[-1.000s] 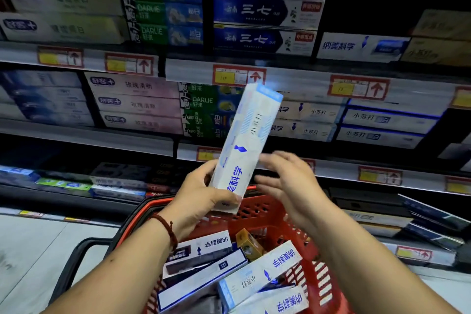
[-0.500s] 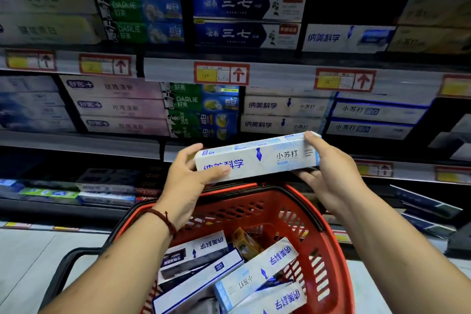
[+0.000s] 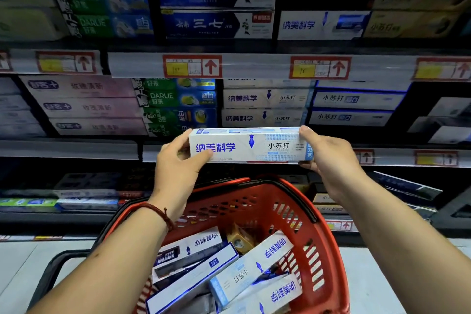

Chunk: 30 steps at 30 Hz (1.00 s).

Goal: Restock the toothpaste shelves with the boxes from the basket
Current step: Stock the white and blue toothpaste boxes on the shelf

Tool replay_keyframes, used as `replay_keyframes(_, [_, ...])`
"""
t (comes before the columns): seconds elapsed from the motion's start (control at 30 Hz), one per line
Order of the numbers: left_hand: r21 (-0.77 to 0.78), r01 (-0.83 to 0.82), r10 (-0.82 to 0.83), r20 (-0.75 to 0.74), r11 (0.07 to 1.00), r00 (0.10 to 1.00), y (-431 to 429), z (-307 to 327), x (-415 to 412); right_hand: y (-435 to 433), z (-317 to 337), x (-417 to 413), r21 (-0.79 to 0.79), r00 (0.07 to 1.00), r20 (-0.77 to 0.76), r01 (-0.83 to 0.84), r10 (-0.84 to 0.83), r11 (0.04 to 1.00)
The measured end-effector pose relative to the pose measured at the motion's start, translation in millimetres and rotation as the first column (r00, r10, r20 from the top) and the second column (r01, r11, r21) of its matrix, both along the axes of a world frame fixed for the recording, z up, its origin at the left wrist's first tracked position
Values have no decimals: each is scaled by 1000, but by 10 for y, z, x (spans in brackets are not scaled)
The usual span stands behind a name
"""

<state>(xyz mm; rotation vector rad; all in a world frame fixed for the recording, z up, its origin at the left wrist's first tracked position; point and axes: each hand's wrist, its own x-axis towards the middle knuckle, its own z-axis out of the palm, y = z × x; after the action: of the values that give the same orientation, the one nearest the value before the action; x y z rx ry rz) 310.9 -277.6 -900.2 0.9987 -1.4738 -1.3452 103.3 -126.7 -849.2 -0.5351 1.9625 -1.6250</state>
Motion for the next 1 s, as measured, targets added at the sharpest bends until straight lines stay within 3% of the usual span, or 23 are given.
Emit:
replay_keyframes(0.27, [38,127,-127,-19,991,992,74,85,-21,34,-49,-79,16,997,-72,2,-1,1000])
replay_keyframes(0.6, [16,58,-57,-36,998,998,-68,161,-413,-203,-130,-359,70,974,-207,106,-90,992])
replay_keyframes(0.8, [33,40,-40,-8,999,999,-170,76,-755,-329,-254,-546,81,974,-179,157,-140,984])
replay_keyframes(1.0, [42,-3,-1,97,999,995,-258,-88,-875,-452,-400,-674,95,991,-102,100,-91,990])
